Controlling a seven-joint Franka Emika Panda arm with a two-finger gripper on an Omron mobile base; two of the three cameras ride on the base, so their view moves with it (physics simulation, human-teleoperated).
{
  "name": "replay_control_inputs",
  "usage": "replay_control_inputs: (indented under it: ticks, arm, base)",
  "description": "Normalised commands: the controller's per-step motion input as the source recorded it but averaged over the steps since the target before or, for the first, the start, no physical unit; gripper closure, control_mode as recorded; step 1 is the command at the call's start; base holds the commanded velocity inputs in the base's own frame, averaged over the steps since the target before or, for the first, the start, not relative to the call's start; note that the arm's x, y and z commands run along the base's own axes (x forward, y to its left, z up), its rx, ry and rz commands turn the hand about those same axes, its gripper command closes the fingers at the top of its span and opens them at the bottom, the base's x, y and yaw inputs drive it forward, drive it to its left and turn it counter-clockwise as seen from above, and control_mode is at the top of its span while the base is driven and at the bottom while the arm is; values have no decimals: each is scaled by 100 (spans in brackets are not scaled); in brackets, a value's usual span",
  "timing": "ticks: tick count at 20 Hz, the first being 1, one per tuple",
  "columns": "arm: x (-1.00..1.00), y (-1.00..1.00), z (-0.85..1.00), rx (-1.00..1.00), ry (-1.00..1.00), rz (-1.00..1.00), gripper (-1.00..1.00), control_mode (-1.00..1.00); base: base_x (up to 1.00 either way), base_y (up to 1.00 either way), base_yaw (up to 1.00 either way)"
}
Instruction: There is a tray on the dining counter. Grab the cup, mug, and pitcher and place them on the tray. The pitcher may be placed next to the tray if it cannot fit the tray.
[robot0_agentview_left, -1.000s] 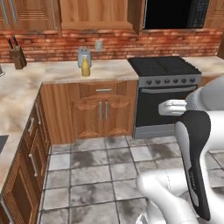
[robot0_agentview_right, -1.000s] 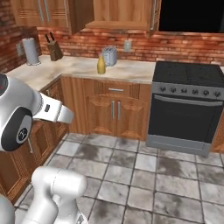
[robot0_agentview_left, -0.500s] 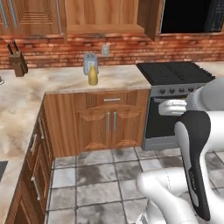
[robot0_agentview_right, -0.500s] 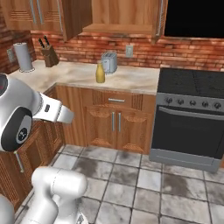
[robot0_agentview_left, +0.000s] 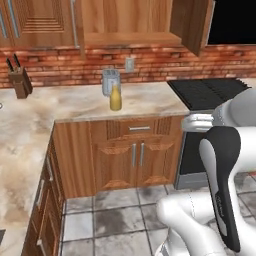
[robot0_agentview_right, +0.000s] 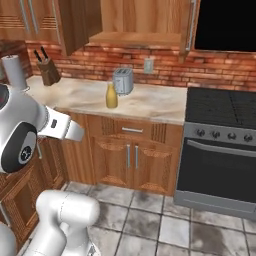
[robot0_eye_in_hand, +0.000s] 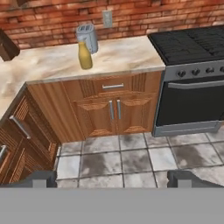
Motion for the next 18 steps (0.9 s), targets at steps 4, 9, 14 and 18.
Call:
replay_control_inputs:
  ticks: [4, 9, 14, 18]
  arm:
    - [0, 0, 0, 0, 0, 0, -100, 100]
    - [0, 0, 0, 0, 0, 0, -100, 100]
    - [0, 0, 0, 0, 0, 0, -100, 100]
    - [0, 0, 0, 0, 0, 0, -100, 100]
  base:
    - [73, 32, 0]
    - [63, 24, 0]
    - [70, 24, 0]
    - [70, 26, 0]
